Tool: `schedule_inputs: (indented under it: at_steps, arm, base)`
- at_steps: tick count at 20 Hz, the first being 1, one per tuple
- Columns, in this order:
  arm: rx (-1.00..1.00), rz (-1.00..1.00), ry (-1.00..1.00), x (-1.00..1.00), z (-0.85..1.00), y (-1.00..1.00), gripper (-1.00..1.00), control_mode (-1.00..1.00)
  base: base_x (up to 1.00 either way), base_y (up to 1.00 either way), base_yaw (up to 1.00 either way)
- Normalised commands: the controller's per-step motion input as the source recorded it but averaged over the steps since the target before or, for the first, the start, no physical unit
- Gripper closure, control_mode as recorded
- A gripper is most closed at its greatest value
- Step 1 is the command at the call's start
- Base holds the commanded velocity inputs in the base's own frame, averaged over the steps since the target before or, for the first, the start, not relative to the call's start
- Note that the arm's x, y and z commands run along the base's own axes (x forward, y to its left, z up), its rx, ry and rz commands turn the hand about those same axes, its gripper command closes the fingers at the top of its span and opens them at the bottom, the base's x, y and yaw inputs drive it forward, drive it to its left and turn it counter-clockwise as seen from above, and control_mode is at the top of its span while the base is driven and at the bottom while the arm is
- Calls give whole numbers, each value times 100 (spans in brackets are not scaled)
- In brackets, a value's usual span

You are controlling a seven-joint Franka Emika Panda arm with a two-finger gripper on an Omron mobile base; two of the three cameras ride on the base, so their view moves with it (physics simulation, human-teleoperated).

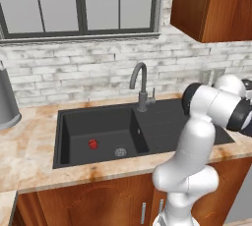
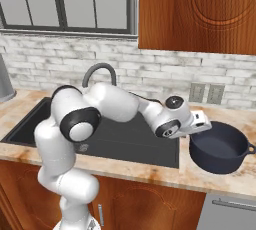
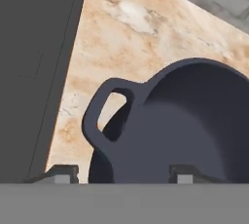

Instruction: Dump the bell pepper from the pot into the sink. Then turn on the water and wash the bell pepper. Then turn off the water and put the bell pepper back in the pot.

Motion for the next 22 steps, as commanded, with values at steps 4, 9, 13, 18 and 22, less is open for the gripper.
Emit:
schedule_inputs:
  at_steps: [4,9,13,18,22]
  arm:
    - [0,0,-9,-30,77,49,-100,-100]
    - [0,0,-10,-34,96,66,-100,-100]
    - [0,0,-6,-43,90,88,-100,-100]
    - [8,0,-4,-40,60,92,-100,-100]
    - [19,1,-3,-33,37,74,-100,-100]
  base:
    - [0,0,0]
    - [0,0,0]
    - [0,0,0]
    - [0,0,0]
    - [0,0,0]
